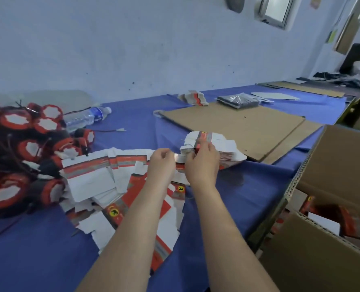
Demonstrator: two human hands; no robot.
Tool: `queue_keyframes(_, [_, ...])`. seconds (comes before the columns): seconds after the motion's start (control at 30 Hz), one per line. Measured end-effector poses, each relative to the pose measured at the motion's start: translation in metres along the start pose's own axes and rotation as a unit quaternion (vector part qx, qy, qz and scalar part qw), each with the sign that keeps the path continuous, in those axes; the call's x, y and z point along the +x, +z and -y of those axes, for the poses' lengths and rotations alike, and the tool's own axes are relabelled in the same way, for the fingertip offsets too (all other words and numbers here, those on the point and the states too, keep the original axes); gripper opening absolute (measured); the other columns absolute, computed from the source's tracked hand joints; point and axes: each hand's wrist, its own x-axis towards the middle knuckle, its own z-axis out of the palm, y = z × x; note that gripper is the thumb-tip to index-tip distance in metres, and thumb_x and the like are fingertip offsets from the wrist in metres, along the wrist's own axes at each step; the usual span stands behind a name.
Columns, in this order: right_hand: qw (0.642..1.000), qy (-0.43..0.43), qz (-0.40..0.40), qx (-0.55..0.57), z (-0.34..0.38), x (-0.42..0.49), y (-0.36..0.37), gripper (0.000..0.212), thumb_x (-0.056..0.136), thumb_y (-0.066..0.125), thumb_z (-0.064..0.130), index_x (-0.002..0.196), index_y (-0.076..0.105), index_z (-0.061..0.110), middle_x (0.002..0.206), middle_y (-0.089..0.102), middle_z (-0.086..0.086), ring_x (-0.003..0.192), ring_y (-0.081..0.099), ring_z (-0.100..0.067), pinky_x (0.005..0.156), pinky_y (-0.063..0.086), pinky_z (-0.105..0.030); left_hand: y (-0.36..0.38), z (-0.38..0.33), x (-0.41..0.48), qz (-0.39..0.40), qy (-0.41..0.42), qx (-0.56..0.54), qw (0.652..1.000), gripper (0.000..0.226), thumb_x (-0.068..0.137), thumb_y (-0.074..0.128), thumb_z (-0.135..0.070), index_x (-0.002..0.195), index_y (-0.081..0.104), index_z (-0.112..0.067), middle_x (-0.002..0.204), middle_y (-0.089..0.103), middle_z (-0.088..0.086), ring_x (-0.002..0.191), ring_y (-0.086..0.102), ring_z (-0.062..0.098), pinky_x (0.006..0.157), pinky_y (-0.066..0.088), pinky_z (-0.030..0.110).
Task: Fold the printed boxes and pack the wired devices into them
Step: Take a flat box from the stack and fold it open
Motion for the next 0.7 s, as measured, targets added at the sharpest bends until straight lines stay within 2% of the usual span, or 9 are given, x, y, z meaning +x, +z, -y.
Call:
queue_keyframes(0.07, [0.998,0.011,0.047,0.044,0.001,-0.011,0.0,0.018,0.093,0.047,0.021,0.104,0.061,0.015,0.108,0.064,-0.006,0.095,0.055,-0.025,0.067,0.037,-0.031,-0.015,0.004,0.009,-0.031,0.039,0.109,0.993,0.031,0.098,0.045,-0.025,0.124,0.055,-0.012,0.125,0.059,0.008,0.105,0.053,0.022,0.083,0.038,0.029])
queue_keyframes(0.13, [0.985,0.01,0.169,0.021,-0.003,-0.021,-0.003,0.018,0.088,0.056,0.029,0.073,0.053,0.019,0.077,0.061,0.002,0.077,0.057,-0.023,0.057,0.041,-0.03,-0.035,0.009,0.015,-0.039,0.066,0.286,0.955,0.035,0.094,0.051,-0.034,0.121,0.055,-0.013,0.124,0.06,0.007,0.112,0.054,0.027,0.09,0.043,0.034])
queue_keyframes(0.23, [0.953,0.009,0.304,-0.004,-0.003,-0.036,-0.005,0.03,0.08,0.071,0.043,0.07,0.046,0.029,0.074,0.055,0.016,0.082,0.06,-0.011,0.07,0.049,-0.03,-0.06,0.012,0.016,0.003,0.024,0.456,0.889,0.041,0.089,0.056,-0.048,0.117,0.056,-0.017,0.122,0.059,0.006,0.114,0.055,0.029,0.096,0.045,0.041])
queue_keyframes(0.33, [0.943,-0.002,0.326,-0.066,0.001,-0.043,0.002,0.03,0.081,0.07,0.043,0.085,0.052,0.02,0.087,0.059,0.003,0.094,0.06,-0.022,0.084,0.048,-0.038,-0.066,0.017,0.009,0.057,0.005,0.444,0.894,0.032,0.091,0.059,-0.041,0.109,0.057,-0.015,0.119,0.061,0.008,0.106,0.057,0.027,0.092,0.047,0.036])
queue_keyframes(0.4, [0.948,-0.013,0.315,-0.039,0.003,-0.045,0.002,0.027,0.085,0.066,0.034,0.079,0.049,0.014,0.078,0.054,-0.003,0.079,0.054,-0.021,0.071,0.042,-0.032,-0.068,0.019,0.005,0.064,0.027,0.413,0.908,0.026,0.093,0.058,-0.034,0.111,0.058,-0.015,0.12,0.062,0.008,0.108,0.057,0.026,0.091,0.046,0.034])
queue_keyframes(0.5, [0.96,-0.036,0.239,0.139,0.012,-0.046,-0.013,0.023,0.089,0.062,0.022,0.075,0.047,0.013,0.071,0.047,-0.002,0.065,0.042,-0.015,0.056,0.032,-0.027,-0.085,0.008,-0.001,0.055,0.063,0.279,0.957,0.019,0.093,0.059,-0.035,0.103,0.06,-0.018,0.111,0.063,0.001,0.1,0.06,0.018,0.083,0.046,0.028])
queue_keyframes(0.6, [0.952,-0.048,0.139,0.268,0.029,-0.044,-0.023,0.02,0.093,0.059,0.023,0.078,0.046,0.017,0.077,0.052,-0.003,0.069,0.046,-0.016,0.062,0.036,-0.028,-0.117,-0.005,-0.015,0.09,0.07,0.23,0.966,0.024,0.089,0.06,-0.048,0.083,0.061,-0.025,0.081,0.06,-0.013,0.07,0.057,0.0,0.059,0.039,0.017])
queue_keyframes(0.67, [0.938,-0.029,0.1,0.33,0.044,-0.046,-0.02,0.022,0.095,0.055,0.025,0.077,0.044,0.019,0.081,0.054,-0.007,0.072,0.048,-0.018,0.067,0.037,-0.032,-0.141,-0.005,-0.026,0.073,0.086,0.247,0.962,0.031,0.088,0.061,-0.047,0.071,0.058,-0.022,0.067,0.055,-0.009,0.061,0.053,0.005,0.058,0.041,0.024])
queue_keyframes(0.7, [0.932,-0.009,0.087,0.353,0.05,-0.048,-0.016,0.022,0.096,0.054,0.026,0.077,0.044,0.019,0.082,0.055,-0.007,0.073,0.049,-0.018,0.069,0.038,-0.033,-0.155,-0.003,-0.03,0.039,0.093,0.229,0.968,0.028,0.089,0.063,-0.043,0.072,0.059,-0.02,0.07,0.058,-0.004,0.062,0.056,0.01,0.06,0.046,0.029])
